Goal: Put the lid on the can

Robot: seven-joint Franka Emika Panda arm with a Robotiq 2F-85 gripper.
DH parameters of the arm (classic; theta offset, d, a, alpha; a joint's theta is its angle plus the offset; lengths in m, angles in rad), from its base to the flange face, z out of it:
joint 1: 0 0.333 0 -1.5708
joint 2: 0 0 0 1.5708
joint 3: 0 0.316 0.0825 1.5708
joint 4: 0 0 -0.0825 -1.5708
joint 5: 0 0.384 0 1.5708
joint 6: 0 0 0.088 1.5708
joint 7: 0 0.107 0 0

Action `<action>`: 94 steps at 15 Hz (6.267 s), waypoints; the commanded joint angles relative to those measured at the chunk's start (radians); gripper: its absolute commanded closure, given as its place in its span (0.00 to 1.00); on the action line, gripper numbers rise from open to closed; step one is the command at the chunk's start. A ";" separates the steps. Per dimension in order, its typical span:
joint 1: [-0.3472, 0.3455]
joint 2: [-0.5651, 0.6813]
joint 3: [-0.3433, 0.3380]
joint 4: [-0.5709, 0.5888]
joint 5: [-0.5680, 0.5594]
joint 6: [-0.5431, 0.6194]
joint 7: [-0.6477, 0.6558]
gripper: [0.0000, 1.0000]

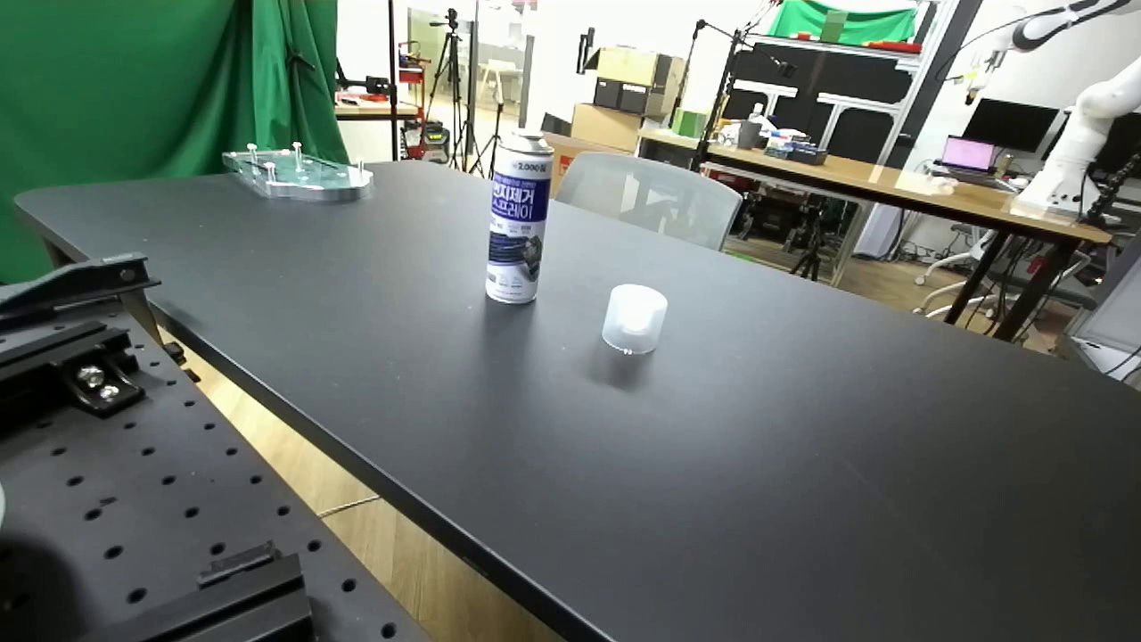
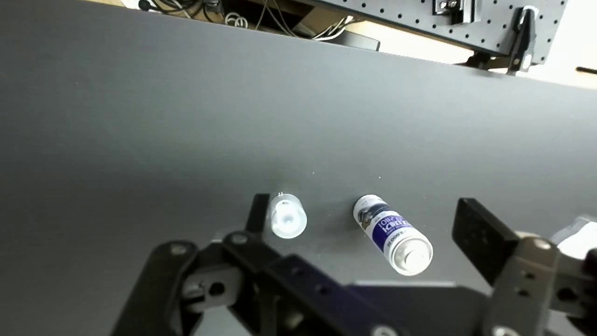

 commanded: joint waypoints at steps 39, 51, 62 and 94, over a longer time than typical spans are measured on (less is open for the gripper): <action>-0.104 0.846 0.246 -0.117 0.062 1.038 0.027 0.00; -0.101 0.969 0.284 0.031 0.032 1.047 0.110 0.25; -0.084 0.847 0.284 0.033 0.038 0.898 0.170 0.60; 0.119 0.522 0.401 0.033 0.020 0.527 0.285 0.60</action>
